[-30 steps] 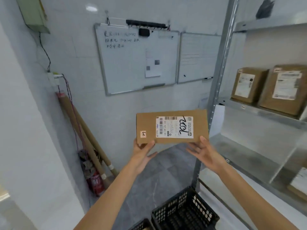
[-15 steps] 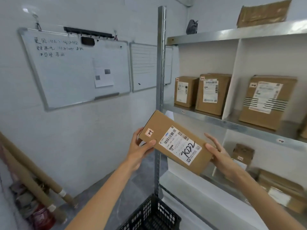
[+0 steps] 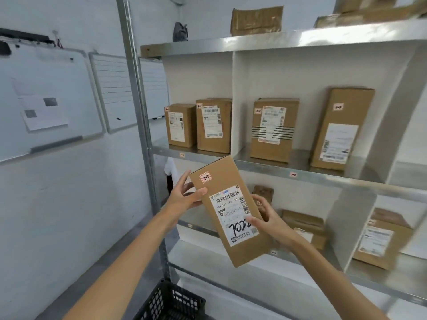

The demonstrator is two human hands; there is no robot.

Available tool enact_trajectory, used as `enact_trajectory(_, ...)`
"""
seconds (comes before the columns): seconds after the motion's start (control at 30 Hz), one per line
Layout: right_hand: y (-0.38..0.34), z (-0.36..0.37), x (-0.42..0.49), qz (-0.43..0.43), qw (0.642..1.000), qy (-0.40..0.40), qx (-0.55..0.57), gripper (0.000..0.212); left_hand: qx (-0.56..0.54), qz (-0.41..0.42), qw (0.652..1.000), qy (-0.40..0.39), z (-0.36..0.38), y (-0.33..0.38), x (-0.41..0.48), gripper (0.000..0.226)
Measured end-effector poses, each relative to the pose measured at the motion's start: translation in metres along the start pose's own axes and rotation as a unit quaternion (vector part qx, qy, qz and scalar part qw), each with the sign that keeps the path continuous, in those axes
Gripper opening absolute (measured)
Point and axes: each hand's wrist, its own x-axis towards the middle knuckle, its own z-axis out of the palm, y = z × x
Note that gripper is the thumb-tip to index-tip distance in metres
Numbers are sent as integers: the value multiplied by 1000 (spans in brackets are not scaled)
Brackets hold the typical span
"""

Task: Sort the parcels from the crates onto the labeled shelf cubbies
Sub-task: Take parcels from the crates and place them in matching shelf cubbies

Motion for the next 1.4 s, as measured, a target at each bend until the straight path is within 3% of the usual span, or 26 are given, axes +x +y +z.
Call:
enact_trajectory(0.1,12,1,-11,-9,997,65,46,72,-26,3,1000,10,24,-10,8,89)
enact_trajectory(0.3,29,18,-33,-18,974,191,122,64,0,-54,994,-98,67,-52,-10,65)
enact_trajectory(0.43,35,23,-46,-18,964,243,111,65,-13,-59,991,-116,81,-54,-16,67)
enact_trajectory(0.6,32,23,-71,-2,944,326,41,77,-5,-48,992,-119,105,-48,-31,43)
enact_trajectory(0.77,39,14,-117,0,922,388,-8,73,15,-36,993,-110,137,-49,-53,38)
enact_trajectory(1.07,70,-15,-225,43,873,485,15,59,57,-55,971,-225,233,-62,-98,35)
enact_trajectory(1.4,110,-113,-319,81,839,537,-36,56,69,-58,960,-266,370,-79,-134,34)
